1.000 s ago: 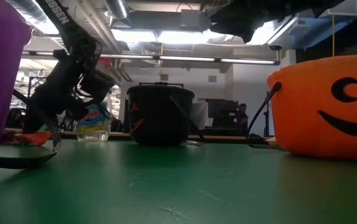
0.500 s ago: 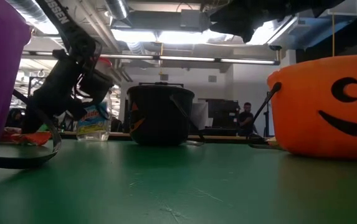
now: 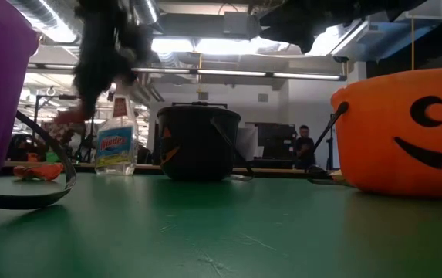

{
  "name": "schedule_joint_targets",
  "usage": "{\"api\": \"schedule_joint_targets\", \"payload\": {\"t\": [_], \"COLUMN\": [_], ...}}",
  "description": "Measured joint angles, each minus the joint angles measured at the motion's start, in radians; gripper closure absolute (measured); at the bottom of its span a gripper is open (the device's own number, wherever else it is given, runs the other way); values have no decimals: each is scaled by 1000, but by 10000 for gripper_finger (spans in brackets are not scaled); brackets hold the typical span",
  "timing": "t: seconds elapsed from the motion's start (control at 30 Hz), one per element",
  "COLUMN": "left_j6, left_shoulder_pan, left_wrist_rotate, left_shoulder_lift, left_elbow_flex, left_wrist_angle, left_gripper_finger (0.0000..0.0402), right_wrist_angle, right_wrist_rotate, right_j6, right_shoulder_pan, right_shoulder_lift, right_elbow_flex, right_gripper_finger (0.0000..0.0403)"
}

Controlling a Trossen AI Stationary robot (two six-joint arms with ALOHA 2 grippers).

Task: Sort candy
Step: Put the red candy into the black bucket

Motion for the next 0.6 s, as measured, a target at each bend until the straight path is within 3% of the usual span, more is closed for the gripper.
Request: {"api": "schedule_joint_targets", "payload": {"t": [0.17,0.27,0.6], "left_j6": [40,87,159], "left_shoulder_pan": [-42,-55,-13], "left_wrist_rotate": [74,186,463], "left_shoulder_lift": [-86,-88,126], "left_elbow_flex": [184,246,278], "left_wrist_angle": [174,308,538], "left_gripper_finger": [394,394,392], "right_wrist_angle": [8,31,98], "right_wrist_rotate": [35,35,38], "right_j6": [5,5,11], "right_shoulder_pan": [0,0,0], "right_shoulder_lift": [0,0,0], "right_elbow_flex": [0,0,0], "right_gripper_finger": [224,224,224]}}
